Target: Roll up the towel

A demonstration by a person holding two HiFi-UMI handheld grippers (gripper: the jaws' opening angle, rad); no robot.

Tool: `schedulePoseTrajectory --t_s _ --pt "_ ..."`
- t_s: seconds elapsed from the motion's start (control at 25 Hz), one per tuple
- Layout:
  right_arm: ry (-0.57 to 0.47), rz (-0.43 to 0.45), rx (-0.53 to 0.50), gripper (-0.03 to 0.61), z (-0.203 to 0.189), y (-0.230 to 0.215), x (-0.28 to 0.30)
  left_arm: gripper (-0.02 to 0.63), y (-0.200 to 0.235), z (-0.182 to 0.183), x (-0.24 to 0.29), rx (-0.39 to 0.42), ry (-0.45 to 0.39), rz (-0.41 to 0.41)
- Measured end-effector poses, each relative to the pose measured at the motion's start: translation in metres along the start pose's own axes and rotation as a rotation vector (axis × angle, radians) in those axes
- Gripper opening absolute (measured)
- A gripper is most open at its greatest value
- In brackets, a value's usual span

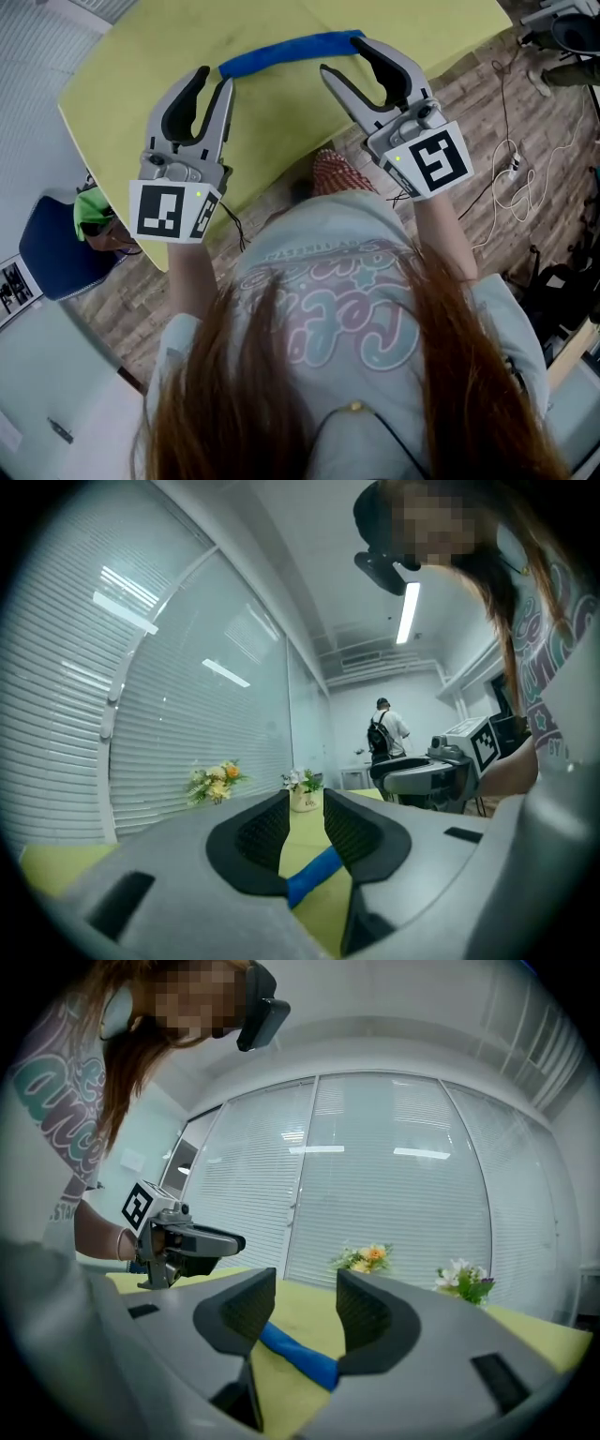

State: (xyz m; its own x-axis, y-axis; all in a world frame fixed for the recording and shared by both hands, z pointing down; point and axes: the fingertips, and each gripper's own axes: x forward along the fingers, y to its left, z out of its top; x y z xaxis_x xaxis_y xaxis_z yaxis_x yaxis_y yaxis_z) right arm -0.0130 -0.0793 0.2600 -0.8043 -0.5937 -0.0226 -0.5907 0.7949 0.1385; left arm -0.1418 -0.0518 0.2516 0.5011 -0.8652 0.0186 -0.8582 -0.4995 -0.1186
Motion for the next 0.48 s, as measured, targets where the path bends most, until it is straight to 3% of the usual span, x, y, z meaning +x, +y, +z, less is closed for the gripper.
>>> schedulePoseTrajectory --t_s 0.48 --pt "-0.001 -0.005 0.001 0.195 -0.004 0.035 -0.012 0.084 -0.024 -0.008 -0.02 -0.004 -0.022 0.05"
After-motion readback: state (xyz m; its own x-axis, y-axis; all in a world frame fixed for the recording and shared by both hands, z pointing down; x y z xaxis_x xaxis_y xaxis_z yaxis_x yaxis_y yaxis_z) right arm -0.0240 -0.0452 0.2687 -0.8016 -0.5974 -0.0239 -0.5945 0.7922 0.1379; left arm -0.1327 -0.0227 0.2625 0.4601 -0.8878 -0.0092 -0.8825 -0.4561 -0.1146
